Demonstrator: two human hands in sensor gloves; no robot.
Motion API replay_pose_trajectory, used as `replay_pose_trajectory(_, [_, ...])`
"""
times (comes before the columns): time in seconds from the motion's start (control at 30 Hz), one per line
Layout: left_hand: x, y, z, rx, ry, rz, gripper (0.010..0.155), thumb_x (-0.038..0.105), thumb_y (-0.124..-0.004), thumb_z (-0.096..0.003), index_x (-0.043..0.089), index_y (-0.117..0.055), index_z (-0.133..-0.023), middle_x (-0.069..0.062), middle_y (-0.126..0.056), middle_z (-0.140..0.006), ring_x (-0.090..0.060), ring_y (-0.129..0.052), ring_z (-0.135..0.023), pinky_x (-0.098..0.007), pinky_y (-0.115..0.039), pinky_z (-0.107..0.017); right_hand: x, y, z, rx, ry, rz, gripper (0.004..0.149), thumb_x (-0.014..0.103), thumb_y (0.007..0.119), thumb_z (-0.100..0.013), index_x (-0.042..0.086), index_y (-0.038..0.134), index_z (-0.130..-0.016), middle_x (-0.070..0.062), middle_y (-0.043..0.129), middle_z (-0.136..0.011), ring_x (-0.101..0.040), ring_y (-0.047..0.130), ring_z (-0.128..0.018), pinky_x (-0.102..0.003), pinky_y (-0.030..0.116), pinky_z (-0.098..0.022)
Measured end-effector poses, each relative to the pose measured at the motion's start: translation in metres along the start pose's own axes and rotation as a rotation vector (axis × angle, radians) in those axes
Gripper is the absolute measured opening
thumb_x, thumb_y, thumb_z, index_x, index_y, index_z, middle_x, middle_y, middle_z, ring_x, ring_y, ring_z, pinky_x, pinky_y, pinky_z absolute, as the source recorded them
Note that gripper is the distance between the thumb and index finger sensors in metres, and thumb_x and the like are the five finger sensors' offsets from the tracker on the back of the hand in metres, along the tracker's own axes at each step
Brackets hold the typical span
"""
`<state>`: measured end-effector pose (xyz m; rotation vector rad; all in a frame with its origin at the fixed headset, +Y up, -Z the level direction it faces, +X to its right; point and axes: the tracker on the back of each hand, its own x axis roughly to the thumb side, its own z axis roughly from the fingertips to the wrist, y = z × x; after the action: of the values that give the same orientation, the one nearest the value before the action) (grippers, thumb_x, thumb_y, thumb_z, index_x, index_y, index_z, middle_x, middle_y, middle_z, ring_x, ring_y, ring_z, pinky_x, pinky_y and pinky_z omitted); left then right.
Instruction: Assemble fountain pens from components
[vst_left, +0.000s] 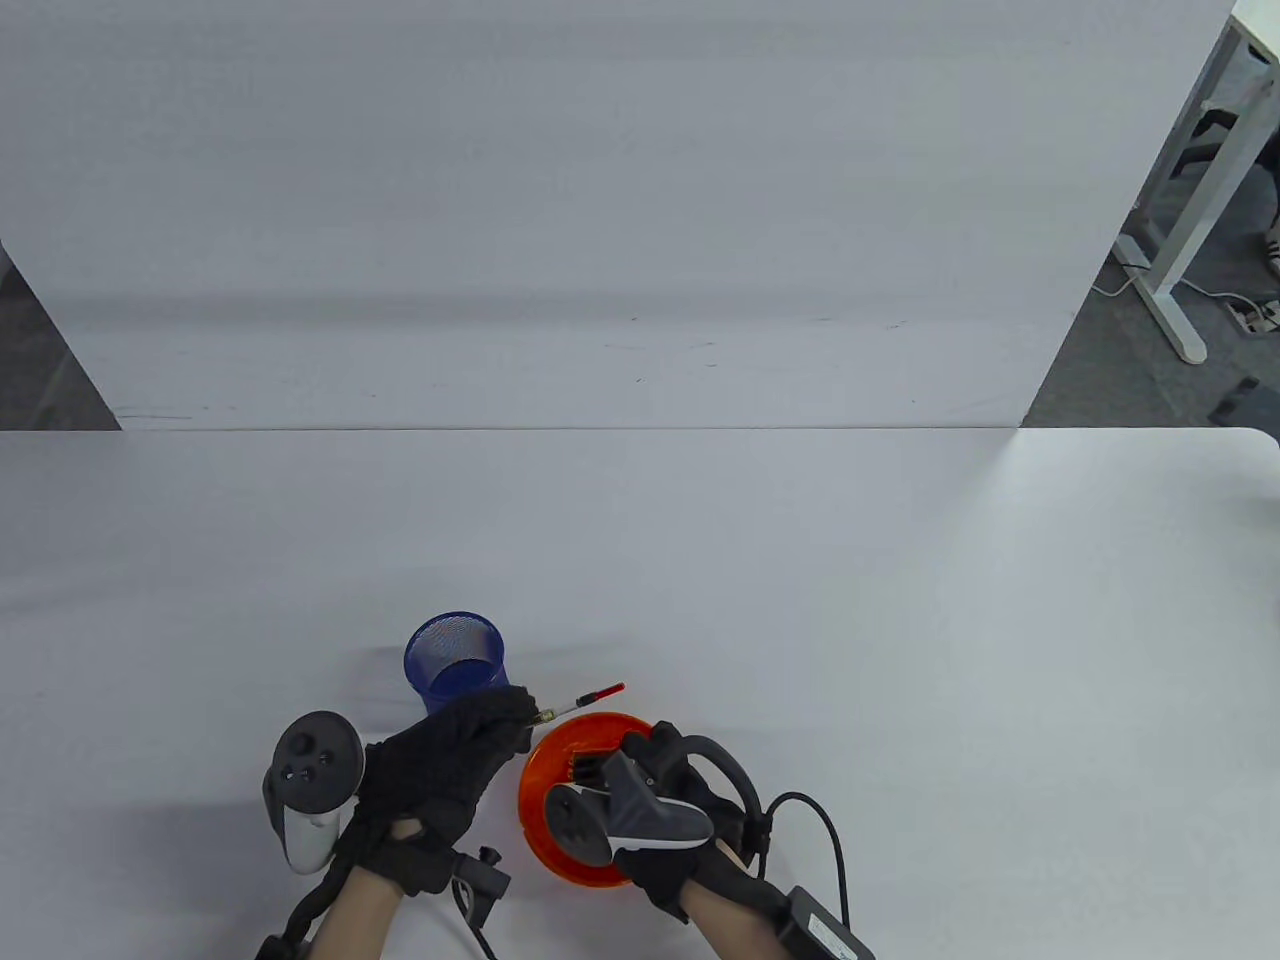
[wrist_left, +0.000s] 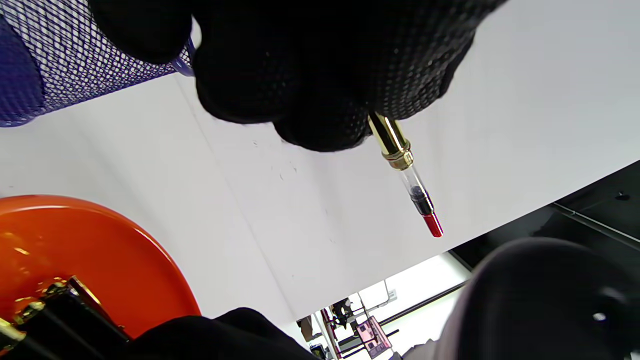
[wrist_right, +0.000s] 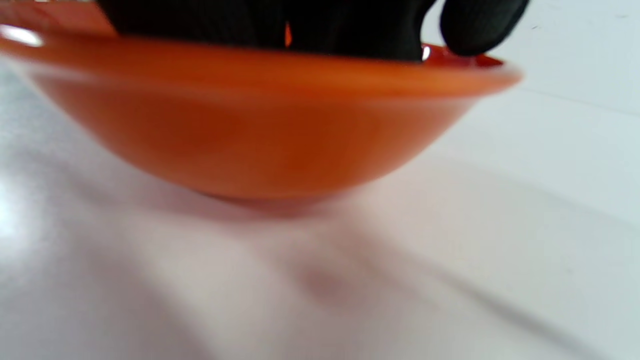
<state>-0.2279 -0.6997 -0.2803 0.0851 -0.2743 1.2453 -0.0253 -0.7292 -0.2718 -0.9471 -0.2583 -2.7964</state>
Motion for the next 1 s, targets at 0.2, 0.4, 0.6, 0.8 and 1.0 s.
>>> replay_pose_trajectory(0.2, [0.000, -0.001, 0.000, -0.001, 0.004, 0.000, 0.040, 0.026, -0.083, -0.0521, 0.017, -0.086, -0.091, -0.016, -0.098, -0.076, -0.037, -0.095, -0.063, -0.069, -0.063, -0.063, 0.003, 0.000, -0.005, 0.064, -0.002, 0.009, 0.045, 0.032, 0.089, -0.051, 0.017, 0.083, -0.093, -0.012, 0.084, -0.088, -0.042, 0.077, -0.083, -0.071, 0.050, -0.071])
replay_pose_trajectory(0.4, [-0.001, -0.001, 0.000, 0.002, 0.011, 0.006, 0.040, 0.026, -0.083, -0.0523, 0.017, -0.086, -0.091, -0.016, -0.098, -0.076, -0.037, -0.095, -0.063, -0.069, -0.063, -0.063, 0.007, 0.003, -0.008, 0.111, -0.037, 0.034, 0.045, 0.034, 0.088, -0.052, 0.014, 0.081, -0.092, -0.013, 0.085, -0.081, -0.045, 0.074, -0.084, -0.074, 0.047, -0.072])
replay_pose_trajectory(0.6, [0.000, 0.001, 0.001, 0.007, 0.016, 0.010, 0.040, 0.025, -0.083, -0.0525, 0.017, -0.087, -0.091, -0.017, -0.097, -0.077, -0.038, -0.093, -0.064, -0.069, -0.062, -0.064, -0.006, -0.012, 0.008, -0.008, -0.066, -0.053, 0.048, 0.037, 0.086, -0.052, 0.011, 0.078, -0.092, -0.014, 0.086, -0.084, -0.043, 0.077, -0.080, -0.074, 0.050, -0.069])
replay_pose_trajectory(0.8, [0.002, 0.001, 0.002, 0.022, 0.009, 0.014, 0.039, 0.025, -0.084, -0.0518, 0.018, -0.089, -0.090, -0.016, -0.097, -0.077, -0.038, -0.094, -0.064, -0.069, -0.063, -0.063, -0.069, -0.022, 0.057, -0.340, -0.038, -0.542, 0.047, 0.040, 0.082, -0.054, 0.016, 0.073, -0.092, -0.008, 0.092, -0.077, -0.039, 0.087, -0.069, -0.071, 0.061, -0.064])
replay_pose_trajectory(1.0, [-0.003, -0.003, 0.002, 0.036, 0.031, 0.085, 0.039, 0.026, -0.086, -0.0509, 0.018, -0.091, -0.089, -0.015, -0.099, -0.076, -0.037, -0.096, -0.063, -0.068, -0.065, -0.062, -0.131, -0.006, 0.077, -0.666, 0.066, -1.218, 0.036, 0.040, 0.086, -0.053, 0.028, 0.081, -0.086, -0.006, 0.100, -0.076, -0.038, 0.094, -0.068, -0.067, 0.068, -0.061])
